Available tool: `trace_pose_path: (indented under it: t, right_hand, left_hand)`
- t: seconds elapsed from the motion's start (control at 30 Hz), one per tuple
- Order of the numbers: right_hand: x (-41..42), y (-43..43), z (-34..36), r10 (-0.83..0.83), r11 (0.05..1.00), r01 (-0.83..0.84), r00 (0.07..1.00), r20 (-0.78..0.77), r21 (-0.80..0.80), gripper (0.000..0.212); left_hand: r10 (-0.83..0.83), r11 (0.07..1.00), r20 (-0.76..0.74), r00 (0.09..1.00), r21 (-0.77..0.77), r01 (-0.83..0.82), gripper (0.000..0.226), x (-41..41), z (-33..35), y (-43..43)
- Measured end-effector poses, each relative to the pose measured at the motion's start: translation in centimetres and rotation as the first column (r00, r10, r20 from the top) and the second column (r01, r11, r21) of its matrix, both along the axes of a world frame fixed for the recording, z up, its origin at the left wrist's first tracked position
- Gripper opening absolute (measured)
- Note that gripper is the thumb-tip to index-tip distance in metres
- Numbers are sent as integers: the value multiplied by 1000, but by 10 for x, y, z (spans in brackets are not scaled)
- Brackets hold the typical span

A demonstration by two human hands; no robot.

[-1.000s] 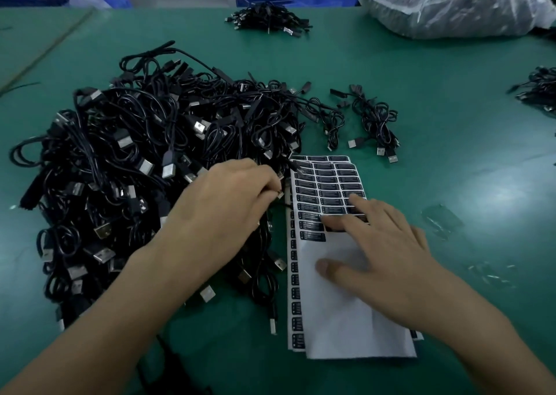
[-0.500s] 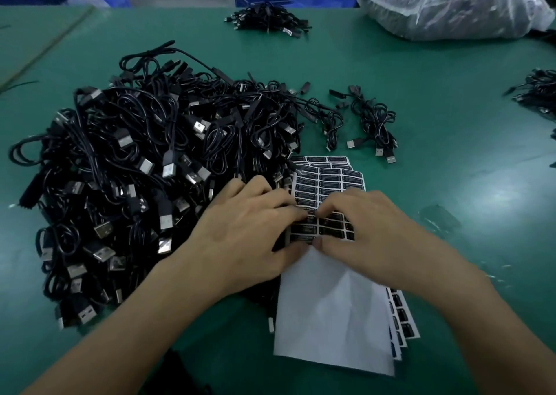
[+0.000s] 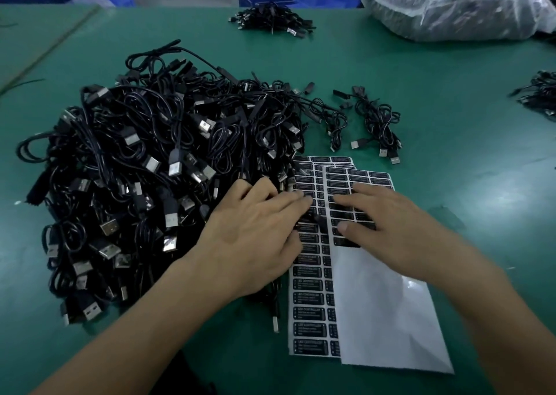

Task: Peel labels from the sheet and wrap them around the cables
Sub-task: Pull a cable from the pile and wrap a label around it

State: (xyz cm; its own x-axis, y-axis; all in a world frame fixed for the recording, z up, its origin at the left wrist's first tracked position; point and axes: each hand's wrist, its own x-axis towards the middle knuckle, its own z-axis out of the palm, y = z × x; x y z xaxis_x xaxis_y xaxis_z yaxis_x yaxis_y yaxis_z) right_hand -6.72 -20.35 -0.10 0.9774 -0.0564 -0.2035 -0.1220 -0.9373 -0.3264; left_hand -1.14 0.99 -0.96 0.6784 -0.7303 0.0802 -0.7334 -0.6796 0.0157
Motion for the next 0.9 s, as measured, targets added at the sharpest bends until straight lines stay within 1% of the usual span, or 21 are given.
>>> trace_pose_path:
  t: [0.07,0.13,0.2,0.3,0.43,0.5,0.53,0.63,0.7,0.83,0.9]
  right_hand:
    - [-2,-6,1,20,999,-20,999,-27,-25,55]
    - [-3,-7,1,28,999,-30,998,-49,-41,56]
    - [-4,-7,1,31,999,-34,998,-62,-33,56]
    - [-5,-7,0,27,1000,-27,998,-64,14,56]
    - [-5,-9,2,18,1000,-17,998,-54,23,56]
    - [-4,-9,3,16,1000,-16,998,-61,2,57]
    - [-4,-9,3,18,1000,-19,998,-65,-4,57]
    - [-4,-6,2,25,1000,-25,997,-76,3,57]
    - [-4,-1,1,36,999,-36,997,-69,-9,58]
    - [3,22,-6,61,993,-62,998,-5,-100,62]
    - [9,33,-9,83,992,-81,996,15,-99,63]
  left_hand:
    - [-16,1000,22,1000,25,15,53,0,0,0]
    - [-12,1000,14,1000,16,12,48,1,3,-1]
    - [-7,1000,10,1000,5,7,39,2,3,-3]
    - [-2,1000,20,1000,-26,3,20,3,2,-3]
    - [-58,997,83,995,-37,62,10,2,-1,-4]
    - [-71,988,135,988,-125,88,9,1,-1,-6]
    - [-56,983,136,989,-166,79,11,2,-1,-5]
    - [22,954,33,999,-300,-11,16,6,-2,-4]
    - [59,911,-27,998,-408,-65,16,7,-3,-4]
    - [78,800,-126,989,-584,-137,15,10,-4,-4]
    - [78,741,-141,987,-654,-151,14,11,-5,-3]
